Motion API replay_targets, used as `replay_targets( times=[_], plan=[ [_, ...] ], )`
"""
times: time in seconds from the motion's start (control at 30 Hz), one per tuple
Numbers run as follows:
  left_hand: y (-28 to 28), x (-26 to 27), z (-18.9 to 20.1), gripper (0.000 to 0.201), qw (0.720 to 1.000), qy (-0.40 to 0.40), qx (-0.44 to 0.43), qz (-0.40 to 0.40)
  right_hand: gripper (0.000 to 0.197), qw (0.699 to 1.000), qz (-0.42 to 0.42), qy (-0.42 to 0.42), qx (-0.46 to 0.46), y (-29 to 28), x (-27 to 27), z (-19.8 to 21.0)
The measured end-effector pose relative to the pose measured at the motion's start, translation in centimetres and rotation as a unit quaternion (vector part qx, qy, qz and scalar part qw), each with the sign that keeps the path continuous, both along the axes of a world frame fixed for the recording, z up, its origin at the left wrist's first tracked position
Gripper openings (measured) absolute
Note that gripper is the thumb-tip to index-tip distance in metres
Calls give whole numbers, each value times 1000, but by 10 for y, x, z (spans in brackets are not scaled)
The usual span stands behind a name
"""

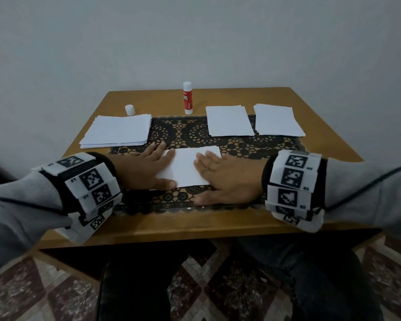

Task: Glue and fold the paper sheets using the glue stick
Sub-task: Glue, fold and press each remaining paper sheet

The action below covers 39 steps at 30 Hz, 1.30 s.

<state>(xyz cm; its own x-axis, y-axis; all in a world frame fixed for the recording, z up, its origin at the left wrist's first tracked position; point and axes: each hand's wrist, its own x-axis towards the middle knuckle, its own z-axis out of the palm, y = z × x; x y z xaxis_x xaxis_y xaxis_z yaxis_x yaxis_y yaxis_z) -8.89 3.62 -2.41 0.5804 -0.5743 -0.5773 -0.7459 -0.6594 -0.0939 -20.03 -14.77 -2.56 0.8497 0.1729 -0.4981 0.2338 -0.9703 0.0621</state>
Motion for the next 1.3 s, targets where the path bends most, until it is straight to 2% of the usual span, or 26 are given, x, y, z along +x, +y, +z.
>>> replay_targets(
  times=[0.1,0.27,0.4,0.53,0.63,0.7,0.87,0.97,1.13,1.3],
  plan=[
    [0,-3,0,90,1000,3,-5,3,93,998,-39,-15,-36,-6,7,7],
    [0,-8,0,86,1000,-5,-9,10,89,1000,16,14,-13,15,3,9],
    [-1,-9,2,87,1000,1,-4,14,89,998,-44,-23,-26,13,21,12],
    [-2,-10,3,86,1000,3,-3,17,91,1000,4,3,-13,20,10,6],
    [-1,-10,3,87,1000,4,-7,16,89,999,-33,-12,-24,5,12,7],
    [-1,-10,2,87,1000,2,-9,13,87,997,-69,-29,-32,-5,15,9],
    [0,-10,3,86,1000,0,-15,16,73,1000,-30,-9,2,-8,6,8],
    [0,-12,6,86,999,7,-23,23,71,998,-65,-20,6,-16,9,11],
    [-22,-30,9,85,998,-47,6,29,74,997,-78,-23,18,-17,10,10],
    [-51,-46,14,70,994,83,-63,-10,77,996,-75,-41,26,-22,12,6]
  ],
)
